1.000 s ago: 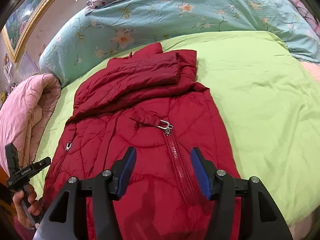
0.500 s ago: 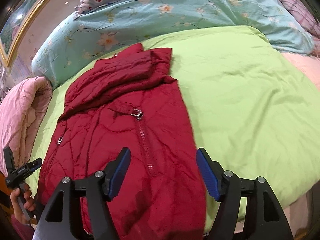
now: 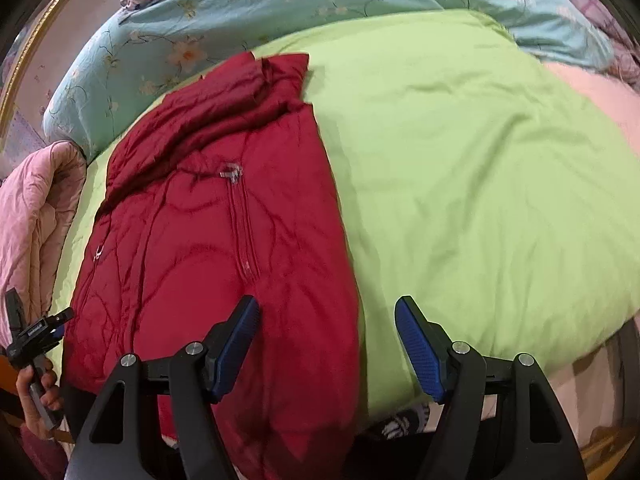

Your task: Fold large clothes

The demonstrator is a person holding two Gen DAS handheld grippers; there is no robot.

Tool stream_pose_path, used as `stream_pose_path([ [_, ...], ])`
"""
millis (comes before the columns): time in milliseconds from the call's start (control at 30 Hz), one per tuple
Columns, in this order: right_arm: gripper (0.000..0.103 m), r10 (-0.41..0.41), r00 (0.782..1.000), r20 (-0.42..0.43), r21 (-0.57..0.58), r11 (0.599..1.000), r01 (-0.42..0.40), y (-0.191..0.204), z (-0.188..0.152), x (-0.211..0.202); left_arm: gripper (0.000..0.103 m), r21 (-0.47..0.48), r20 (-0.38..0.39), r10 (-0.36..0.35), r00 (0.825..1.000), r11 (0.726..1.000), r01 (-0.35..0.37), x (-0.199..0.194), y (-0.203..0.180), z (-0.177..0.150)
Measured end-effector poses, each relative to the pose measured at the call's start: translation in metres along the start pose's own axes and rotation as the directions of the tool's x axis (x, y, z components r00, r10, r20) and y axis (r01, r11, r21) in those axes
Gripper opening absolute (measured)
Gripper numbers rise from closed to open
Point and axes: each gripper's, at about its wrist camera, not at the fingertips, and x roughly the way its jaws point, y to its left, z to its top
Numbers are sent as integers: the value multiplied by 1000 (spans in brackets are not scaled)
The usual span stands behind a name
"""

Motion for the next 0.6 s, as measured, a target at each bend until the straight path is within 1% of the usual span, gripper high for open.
stream_pose_path([
  [167,72,49,998,-37,0,999,-49,0,-15,-3,66,2,-36,-46,998,999,46,-2,-4,-16],
  [300,72,126,989,-76,-3,992,-127,5,-25,-3,66,31,-44,-71,996,997,73,-7,-11,-22],
  [400,73,162,982,-97,-14,986,-164,9,-31,0,66,57,-49,-72,996,996,75,-8,-17,-26],
  [500,71,196,976,-95,-31,979,-199,15,-35,0,66,70,-55,-74,996,994,78,-7,-20,-30],
  [533,71,202,975,-93,-38,978,-206,16,-35,0,66,73,-67,-67,995,995,72,-5,-18,-32],
  [600,71,204,975,-91,-42,977,-209,15,-37,1,66,56,-84,-76,994,995,81,-2,-14,-33],
])
